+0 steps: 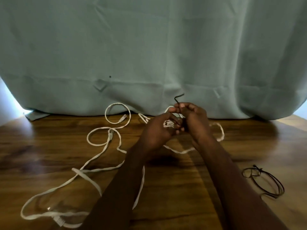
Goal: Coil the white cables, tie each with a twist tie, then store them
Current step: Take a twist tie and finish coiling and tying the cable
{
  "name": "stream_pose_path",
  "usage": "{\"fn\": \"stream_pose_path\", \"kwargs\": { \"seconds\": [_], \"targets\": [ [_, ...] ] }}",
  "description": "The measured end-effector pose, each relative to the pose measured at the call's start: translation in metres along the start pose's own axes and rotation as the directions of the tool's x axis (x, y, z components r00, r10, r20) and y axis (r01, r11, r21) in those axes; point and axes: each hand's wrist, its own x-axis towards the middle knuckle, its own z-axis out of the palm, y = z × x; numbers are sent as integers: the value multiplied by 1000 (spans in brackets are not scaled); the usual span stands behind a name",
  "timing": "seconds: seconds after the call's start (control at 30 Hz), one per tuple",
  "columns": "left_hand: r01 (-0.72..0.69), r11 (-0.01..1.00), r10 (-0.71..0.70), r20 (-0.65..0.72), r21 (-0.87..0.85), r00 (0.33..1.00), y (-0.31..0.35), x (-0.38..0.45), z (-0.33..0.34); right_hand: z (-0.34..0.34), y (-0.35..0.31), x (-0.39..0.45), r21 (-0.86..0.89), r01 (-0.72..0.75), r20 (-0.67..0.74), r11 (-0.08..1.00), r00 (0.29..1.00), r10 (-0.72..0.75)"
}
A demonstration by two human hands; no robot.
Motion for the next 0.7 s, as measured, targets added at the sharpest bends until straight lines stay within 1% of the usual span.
{"fn": "stream_pose_path", "kwargs": {
  "seconds": [0.03,0.1,0.13,0.17,0.23,0.33,0.4,0.47,0.53,0.6,0.7],
  "targets": [
    [27,999,-28,-38,-25,999,0,0,-3,-1,5,2,-60,-13,-64,998,998,10],
    [132,982,-150,-130,-135,980,2,0,-9,-5,12,4,-50,-41,-178,998,984,31],
    [175,955,-219,-170,-241,961,3,1,-11,-7,13,6,-62,-52,-215,997,976,37],
    [188,917,-272,-207,-352,940,1,3,-14,-8,14,8,-102,-70,-220,992,974,46],
    [168,840,-347,-273,-516,897,-3,10,-18,-8,13,6,-183,-93,-134,979,989,69],
    [111,749,-398,-309,-653,864,-8,14,-23,0,10,-1,-272,-60,52,960,996,77],
    [53,700,-395,-325,-712,859,-10,15,-27,8,11,-6,-336,-28,109,941,992,69],
    [24,696,-395,-355,-718,847,-9,15,-30,17,18,-9,-404,-10,73,915,996,43],
    [3,761,-346,-401,-648,848,-8,16,-27,22,25,-10,-481,20,9,877,1000,-17],
    [-44,843,-231,-434,-537,871,-7,15,-21,23,32,-8,-543,56,-46,838,994,-96],
    [-135,884,-64,-401,-448,914,-1,11,-10,24,36,-6,-589,56,-129,806,978,-162]
  ]
}}
